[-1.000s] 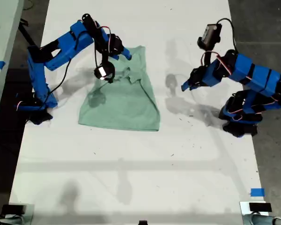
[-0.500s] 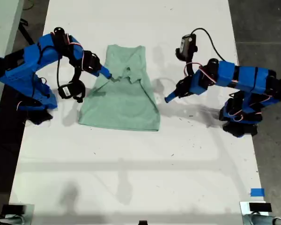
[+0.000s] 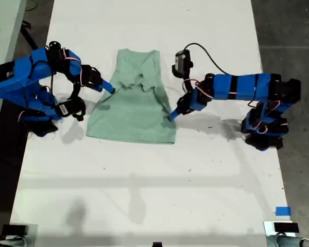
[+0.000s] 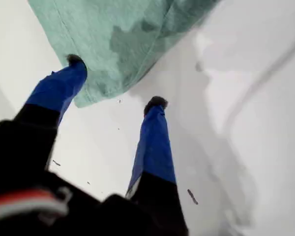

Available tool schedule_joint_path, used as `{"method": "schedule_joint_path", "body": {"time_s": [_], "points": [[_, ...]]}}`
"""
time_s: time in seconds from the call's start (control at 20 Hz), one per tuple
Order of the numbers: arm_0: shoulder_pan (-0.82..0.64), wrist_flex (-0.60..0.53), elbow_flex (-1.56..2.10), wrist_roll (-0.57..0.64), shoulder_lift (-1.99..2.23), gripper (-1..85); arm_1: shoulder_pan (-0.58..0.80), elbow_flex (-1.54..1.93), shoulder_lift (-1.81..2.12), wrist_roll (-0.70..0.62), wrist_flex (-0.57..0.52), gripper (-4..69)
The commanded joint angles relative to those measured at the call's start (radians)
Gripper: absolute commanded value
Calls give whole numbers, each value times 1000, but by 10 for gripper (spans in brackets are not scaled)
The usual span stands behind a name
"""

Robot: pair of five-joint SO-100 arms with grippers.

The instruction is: Fold t-shirt

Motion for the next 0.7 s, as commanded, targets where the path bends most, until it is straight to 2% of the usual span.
{"method": "schedule_joint_path", "body": {"time_s": [0.0,0.2,0.25,0.35,0.4,0.55,0.65], "points": [[18,-28,-5,-12,26,217,-12,-84,-83,-15,-95,287],[11,-28,9,-11,29,212,-5,-100,-199,-28,-181,226],[8,-28,14,-11,32,212,0,-104,-219,-28,-190,191],[0,-28,20,-11,38,212,8,-124,-253,-23,-196,68],[-3,-28,21,-11,40,212,8,-132,-261,-29,-196,39],[-9,-29,21,-6,40,212,6,-161,-264,-43,-167,6],[-12,-32,21,-5,40,211,0,-190,-259,-51,-100,1]]}}
